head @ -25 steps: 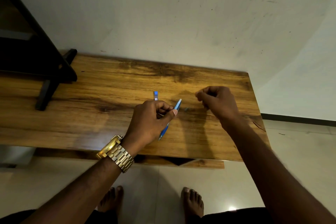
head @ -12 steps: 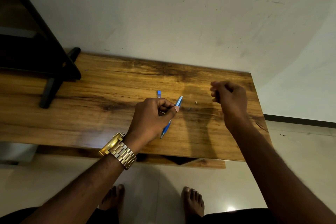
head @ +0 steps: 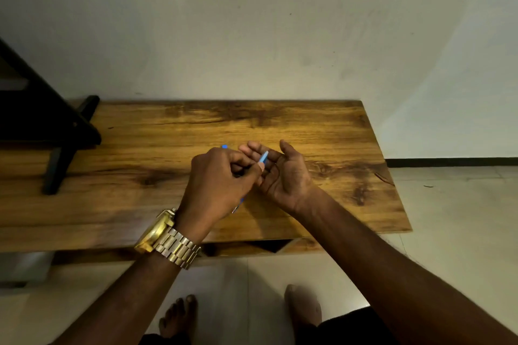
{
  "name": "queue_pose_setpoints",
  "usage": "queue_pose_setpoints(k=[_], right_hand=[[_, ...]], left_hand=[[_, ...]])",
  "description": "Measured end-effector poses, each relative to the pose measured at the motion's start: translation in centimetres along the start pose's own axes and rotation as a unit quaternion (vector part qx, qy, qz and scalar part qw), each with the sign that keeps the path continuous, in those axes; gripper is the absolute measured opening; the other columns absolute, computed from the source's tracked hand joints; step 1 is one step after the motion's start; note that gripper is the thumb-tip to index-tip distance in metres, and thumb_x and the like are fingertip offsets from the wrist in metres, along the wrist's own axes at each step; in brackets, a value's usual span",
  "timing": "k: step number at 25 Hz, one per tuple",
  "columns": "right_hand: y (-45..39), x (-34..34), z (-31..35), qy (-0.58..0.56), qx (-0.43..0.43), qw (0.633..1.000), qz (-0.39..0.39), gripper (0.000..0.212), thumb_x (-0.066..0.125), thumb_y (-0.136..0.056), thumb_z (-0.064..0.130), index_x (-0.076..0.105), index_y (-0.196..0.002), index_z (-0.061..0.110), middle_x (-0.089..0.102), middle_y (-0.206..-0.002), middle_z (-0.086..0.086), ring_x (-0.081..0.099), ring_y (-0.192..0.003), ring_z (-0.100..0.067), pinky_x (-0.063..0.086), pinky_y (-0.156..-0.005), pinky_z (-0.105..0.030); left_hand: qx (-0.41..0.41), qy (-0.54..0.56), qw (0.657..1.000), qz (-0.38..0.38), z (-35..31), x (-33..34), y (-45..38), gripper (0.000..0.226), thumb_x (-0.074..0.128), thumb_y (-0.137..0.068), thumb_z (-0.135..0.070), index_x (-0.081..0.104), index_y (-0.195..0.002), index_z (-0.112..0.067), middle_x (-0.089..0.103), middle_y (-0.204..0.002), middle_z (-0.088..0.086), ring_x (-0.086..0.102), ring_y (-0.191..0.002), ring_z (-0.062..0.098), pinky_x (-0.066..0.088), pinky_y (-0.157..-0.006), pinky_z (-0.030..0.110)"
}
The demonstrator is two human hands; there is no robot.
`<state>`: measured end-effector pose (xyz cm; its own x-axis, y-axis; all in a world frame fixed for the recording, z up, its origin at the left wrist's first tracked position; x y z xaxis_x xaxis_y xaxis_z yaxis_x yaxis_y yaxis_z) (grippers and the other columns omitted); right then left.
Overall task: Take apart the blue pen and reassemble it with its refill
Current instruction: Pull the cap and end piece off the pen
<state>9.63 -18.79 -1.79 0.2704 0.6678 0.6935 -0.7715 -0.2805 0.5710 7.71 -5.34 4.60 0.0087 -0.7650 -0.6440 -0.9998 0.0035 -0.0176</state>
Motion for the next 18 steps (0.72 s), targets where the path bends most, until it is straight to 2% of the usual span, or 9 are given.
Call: queue_pose_setpoints(k=[2,3,5,6,8,9,12,15,18], right_hand=[[0.1,-0.5,0.3,0.085,-0.012,0.996,-0.030,0.056,0.038,-0.115,0.040,0.073,-0.115,-0.003,0.079,-0.100,-0.018,0.074,-0.088,-0.027,0.063,-0.077,-0.037],[0.2,-0.8,0.8,0.137,-0.033,0.989,-0.054,0.051,0.042,-0.115,0.036,0.073,-0.116,-0.004,0.078,-0.098,-0.017,0.074,-0.086,-0.029,0.063,-0.076,-0.038],[0.4,-1.7,2.8,0.252,-0.109,0.956,-0.104,0.044,0.048,-0.115,0.031,0.074,-0.110,-0.003,0.079,-0.096,-0.020,0.076,-0.092,-0.036,0.062,-0.088,-0.046],[0.6,-2.1,4.2,0.305,-0.155,0.931,-0.124,0.042,0.050,-0.114,0.030,0.076,-0.107,-0.002,0.081,-0.096,-0.020,0.079,-0.094,-0.038,0.063,-0.090,-0.046],[1.4,-2.8,6.9,0.366,-0.231,0.889,-0.152,0.038,0.052,-0.114,0.030,0.077,-0.107,0.002,0.084,-0.095,-0.017,0.082,-0.093,-0.033,0.066,-0.084,-0.040],[1.6,-3.2,8.0,0.369,-0.253,0.880,-0.159,0.037,0.052,-0.114,0.030,0.077,-0.108,0.003,0.084,-0.095,-0.015,0.083,-0.092,-0.030,0.066,-0.082,-0.038],[1.5,-3.9,9.8,0.339,-0.267,0.887,-0.163,0.036,0.052,-0.114,0.029,0.076,-0.110,0.002,0.083,-0.098,-0.018,0.082,-0.097,-0.034,0.065,-0.084,-0.039],[1.3,-4.2,10.2,0.326,-0.264,0.892,-0.168,0.035,0.050,-0.114,0.026,0.075,-0.111,0.001,0.082,-0.101,-0.021,0.080,-0.101,-0.039,0.064,-0.084,-0.040],[1.5,-4.3,10.2,0.317,-0.261,0.898,-0.160,0.034,0.050,-0.115,0.026,0.074,-0.111,0.002,0.081,-0.101,-0.020,0.081,-0.099,-0.036,0.064,-0.085,-0.040]], left_hand=[[-0.026,0.017,1.000,-0.003,0.4,0.1,-0.2,0.015,0.084,-0.089,-0.043,0.088,-0.094,-0.029,0.083,-0.084,-0.015,0.075,-0.074,-0.008,0.059,-0.069,0.008],[-0.048,0.048,0.998,0.002,0.9,0.4,-0.3,0.015,0.085,-0.089,-0.041,0.088,-0.095,-0.028,0.084,-0.085,-0.012,0.078,-0.073,-0.003,0.065,-0.073,0.018],[-0.098,0.109,0.989,0.009,1.9,1.5,-0.4,0.013,0.086,-0.090,-0.036,0.087,-0.096,-0.024,0.084,-0.079,-0.007,0.081,-0.070,0.007,0.070,-0.074,0.039],[-0.116,0.120,0.986,0.007,2.3,2.0,-0.5,0.013,0.087,-0.090,-0.034,0.087,-0.095,-0.022,0.083,-0.076,-0.005,0.081,-0.069,0.010,0.071,-0.074,0.043],[-0.132,0.111,0.985,0.000,3.1,3.0,-0.7,0.017,0.089,-0.088,-0.034,0.087,-0.094,-0.019,0.083,-0.074,-0.002,0.081,-0.067,0.014,0.070,-0.075,0.046],[-0.130,0.087,0.988,-0.001,3.4,3.3,-0.8,0.020,0.090,-0.086,-0.036,0.087,-0.094,-0.018,0.082,-0.074,-0.002,0.081,-0.068,0.015,0.070,-0.077,0.046],[-0.111,0.007,0.994,0.003,3.6,4.2,-1.0,0.025,0.092,-0.082,-0.043,0.087,-0.091,-0.019,0.081,-0.073,-0.004,0.079,-0.069,0.011,0.068,-0.078,0.042],[-0.108,0.005,0.994,0.001,3.3,4.6,-1.2,0.026,0.095,-0.078,-0.044,0.084,-0.085,-0.021,0.080,-0.066,-0.006,0.078,-0.064,0.005,0.069,-0.074,0.040],[-0.104,0.014,0.994,0.002,3.1,4.6,-1.5,0.023,0.095,-0.079,-0.039,0.079,-0.079,-0.023,0.077,-0.059,-0.008,0.075,-0.054,0.000,0.069,-0.070,0.037]])
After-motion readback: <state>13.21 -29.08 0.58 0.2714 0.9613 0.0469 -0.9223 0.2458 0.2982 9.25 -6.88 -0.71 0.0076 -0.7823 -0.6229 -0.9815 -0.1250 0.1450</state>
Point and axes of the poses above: each hand's wrist, its own y-axis away from the middle knuckle, its own x-axis out of the palm, z = x × y, the point moved 6 cm from there along -y, towards the middle knuckle
